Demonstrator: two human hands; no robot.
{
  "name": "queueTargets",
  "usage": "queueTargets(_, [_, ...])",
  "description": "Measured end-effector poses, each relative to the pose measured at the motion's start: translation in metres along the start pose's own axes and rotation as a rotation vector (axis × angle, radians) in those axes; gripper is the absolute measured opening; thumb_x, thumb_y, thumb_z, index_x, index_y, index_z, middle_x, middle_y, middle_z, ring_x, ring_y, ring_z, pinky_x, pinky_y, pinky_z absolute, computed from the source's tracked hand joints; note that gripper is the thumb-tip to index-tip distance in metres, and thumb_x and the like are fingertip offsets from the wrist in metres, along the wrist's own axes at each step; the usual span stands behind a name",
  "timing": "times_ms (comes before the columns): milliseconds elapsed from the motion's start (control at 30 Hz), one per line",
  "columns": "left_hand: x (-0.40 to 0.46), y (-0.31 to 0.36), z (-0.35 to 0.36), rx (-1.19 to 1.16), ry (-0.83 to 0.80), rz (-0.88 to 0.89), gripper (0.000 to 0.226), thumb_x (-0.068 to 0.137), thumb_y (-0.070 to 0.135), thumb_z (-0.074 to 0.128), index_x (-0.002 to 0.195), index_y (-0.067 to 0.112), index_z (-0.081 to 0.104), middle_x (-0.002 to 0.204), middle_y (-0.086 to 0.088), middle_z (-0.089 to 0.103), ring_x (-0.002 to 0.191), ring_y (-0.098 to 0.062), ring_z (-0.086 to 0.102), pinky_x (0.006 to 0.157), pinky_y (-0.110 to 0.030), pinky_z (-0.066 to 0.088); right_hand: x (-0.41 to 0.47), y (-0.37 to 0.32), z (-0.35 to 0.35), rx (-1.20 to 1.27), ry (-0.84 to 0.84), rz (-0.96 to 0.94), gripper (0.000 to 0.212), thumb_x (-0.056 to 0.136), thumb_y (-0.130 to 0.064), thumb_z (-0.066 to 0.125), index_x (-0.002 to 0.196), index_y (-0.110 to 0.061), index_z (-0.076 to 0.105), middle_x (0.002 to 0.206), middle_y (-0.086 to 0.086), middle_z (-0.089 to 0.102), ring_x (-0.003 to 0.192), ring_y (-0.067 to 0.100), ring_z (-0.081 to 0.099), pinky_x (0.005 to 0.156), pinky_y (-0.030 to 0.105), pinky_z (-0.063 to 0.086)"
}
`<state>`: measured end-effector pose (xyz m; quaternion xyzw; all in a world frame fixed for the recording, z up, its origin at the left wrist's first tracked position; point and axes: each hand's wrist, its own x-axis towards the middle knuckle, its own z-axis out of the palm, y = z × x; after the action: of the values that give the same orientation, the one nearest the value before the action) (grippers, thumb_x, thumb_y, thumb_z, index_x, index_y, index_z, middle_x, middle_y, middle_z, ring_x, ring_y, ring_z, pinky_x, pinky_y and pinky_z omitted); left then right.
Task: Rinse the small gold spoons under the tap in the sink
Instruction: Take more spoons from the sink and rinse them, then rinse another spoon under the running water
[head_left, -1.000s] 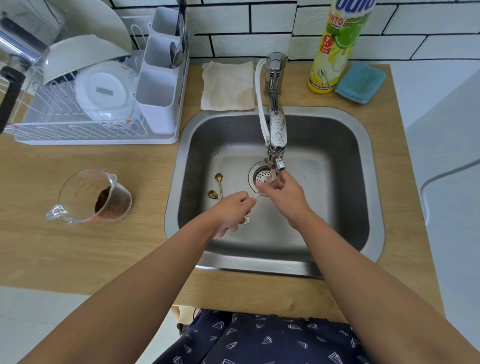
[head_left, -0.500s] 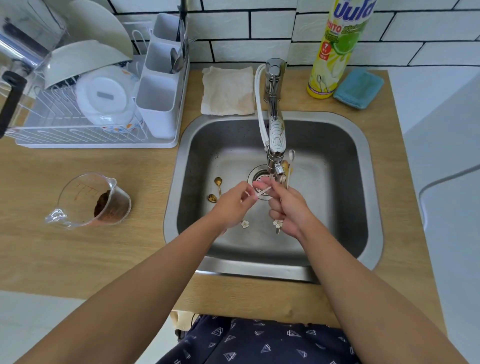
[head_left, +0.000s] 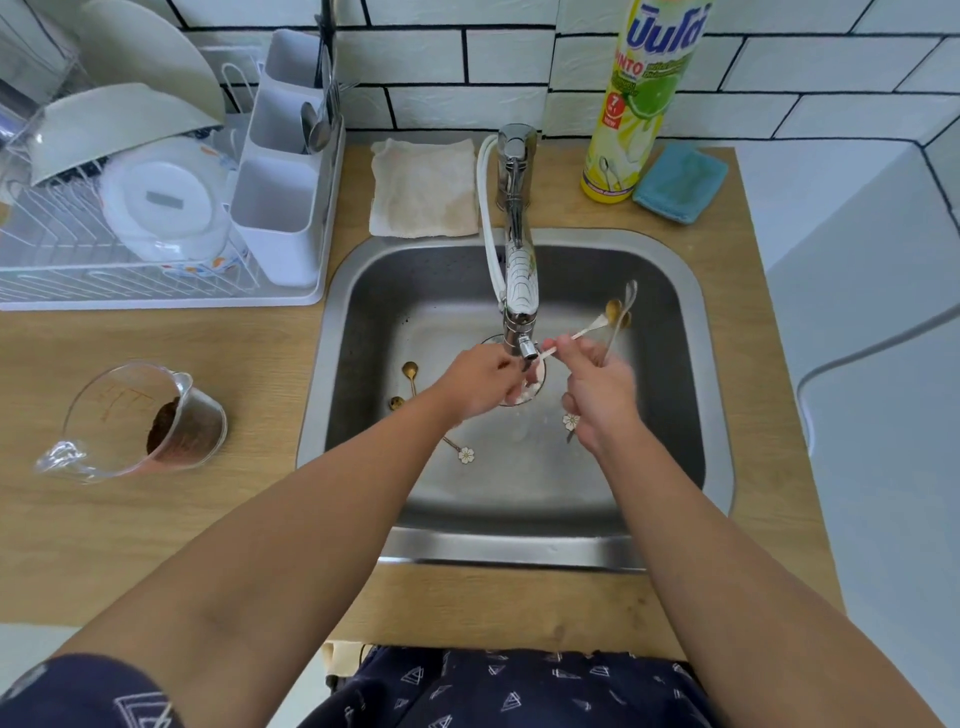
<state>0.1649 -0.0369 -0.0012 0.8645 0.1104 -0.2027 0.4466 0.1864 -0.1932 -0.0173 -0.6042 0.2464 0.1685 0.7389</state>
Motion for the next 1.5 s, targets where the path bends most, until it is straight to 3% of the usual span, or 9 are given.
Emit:
queueTargets(100, [-0.004, -0.001, -0.001, -0.177, 0.028, -0.081, 0.049, 0.100, 0.049, 0.053, 0.062, 0.020, 0.065, 0.045, 0.011, 0.050, 0.041, -0.003, 0.042, 0.052, -0.024, 0.035, -0.003, 0.005, 0.007, -0.042, -0.050, -0.003, 0.019, 0.097, -0.021, 0.072, 0.079, -0.018, 0.069, 0.088, 0.011, 0.070, 0.037, 0.002, 0.031, 0.037, 0.019, 0.027])
queueTargets(300, [-0.024, -0.029, -0.003, -0.450, -0.287, -0.122, 0.032, 0.108, 0.032, 0.042, 0.094, 0.014, 0.063, 0.057, 0.006, 0.045, 0.044, -0.008, 0.030, 0.041, -0.019, 0.026, 0.004, 0.003, 0.005, 0.032, 0.075, 0.016, 0.025, 0.100, -0.026, 0.068, 0.076, -0.020, 0.072, 0.098, 0.006, 0.081, 0.037, 0.007, 0.022, 0.037, 0.021, 0.021])
queueTargets(467, [-0.024, -0.012, 0.001, -0.456, -0.148, -0.184, 0.043, 0.102, 0.048, 0.046, 0.070, 0.021, 0.050, 0.049, 0.011, 0.038, 0.045, -0.008, 0.028, 0.040, -0.018, 0.025, -0.011, 0.017, 0.019, 0.010, -0.083, 0.065, 0.032, 0.099, -0.023, 0.070, 0.069, -0.029, 0.080, 0.061, -0.006, 0.065, 0.037, 0.004, 0.023, 0.037, 0.021, 0.020])
queueTargets(633, [-0.028, -0.014, -0.005, -0.624, -0.282, -0.309, 0.054, 0.098, 0.065, 0.041, 0.059, 0.027, 0.040, 0.051, 0.005, 0.034, 0.044, -0.013, 0.027, 0.044, -0.024, 0.023, -0.009, 0.014, 0.017, 0.021, -0.139, 0.075, 0.008, 0.094, -0.016, 0.074, 0.088, -0.019, 0.070, 0.061, -0.007, 0.067, 0.035, 0.003, 0.026, 0.033, 0.020, 0.023])
queueTargets(833, [-0.036, -0.027, 0.004, -0.526, -0.159, -0.138, 0.034, 0.109, 0.039, 0.038, 0.097, 0.013, 0.058, 0.068, 0.001, 0.052, 0.048, -0.009, 0.040, 0.047, -0.023, 0.032, -0.017, 0.022, 0.024, -0.164, -0.133, 0.085, 0.022, 0.092, -0.026, 0.078, 0.076, -0.023, 0.064, 0.051, -0.012, 0.061, 0.035, 0.002, 0.031, 0.034, 0.019, 0.028])
queueTargets(1000, [-0.037, -0.034, 0.006, -0.667, -0.145, -0.198, 0.033, 0.108, 0.040, 0.039, 0.105, 0.014, 0.059, 0.062, 0.009, 0.031, 0.051, -0.008, 0.022, 0.045, -0.020, 0.022, -0.014, 0.009, 0.027, -0.173, -0.125, 0.068, 0.007, 0.088, -0.020, 0.079, 0.087, -0.014, 0.076, 0.074, 0.000, 0.071, 0.035, 0.001, 0.034, 0.036, 0.018, 0.028])
queueTargets(1233, [-0.038, -0.029, 0.001, -0.659, -0.183, -0.250, 0.027, 0.106, 0.025, 0.045, 0.109, 0.012, 0.068, 0.074, 0.005, 0.043, 0.056, -0.007, 0.032, 0.052, -0.024, 0.024, -0.011, 0.007, 0.025, 0.017, -0.065, 0.052, 0.017, 0.100, -0.016, 0.061, 0.085, -0.022, 0.068, 0.048, -0.015, 0.058, 0.035, 0.004, 0.024, 0.034, 0.019, 0.022])
queueTargets(1433, [-0.049, -0.015, 0.022, -0.637, -0.194, -0.144, 0.013, 0.100, 0.012, 0.062, 0.093, 0.002, 0.067, 0.067, 0.001, 0.060, 0.054, -0.006, 0.050, 0.048, -0.017, 0.040, -0.013, 0.023, 0.022, -0.009, -0.162, 0.130, 0.035, 0.102, -0.046, 0.059, 0.090, -0.014, 0.071, 0.083, 0.003, 0.071, 0.057, 0.014, 0.056, 0.043, 0.024, 0.039])
queueTargets(1500, [-0.049, -0.016, 0.031, -0.607, -0.130, -0.159, 0.018, 0.094, 0.017, 0.071, 0.082, 0.005, 0.067, 0.061, 0.002, 0.064, 0.050, -0.006, 0.053, 0.046, -0.018, 0.041, -0.012, 0.025, 0.023, -0.020, -0.148, 0.150, 0.043, 0.104, -0.049, 0.054, 0.084, -0.013, 0.068, 0.085, 0.007, 0.065, 0.065, 0.019, 0.050, 0.054, 0.032, 0.041])
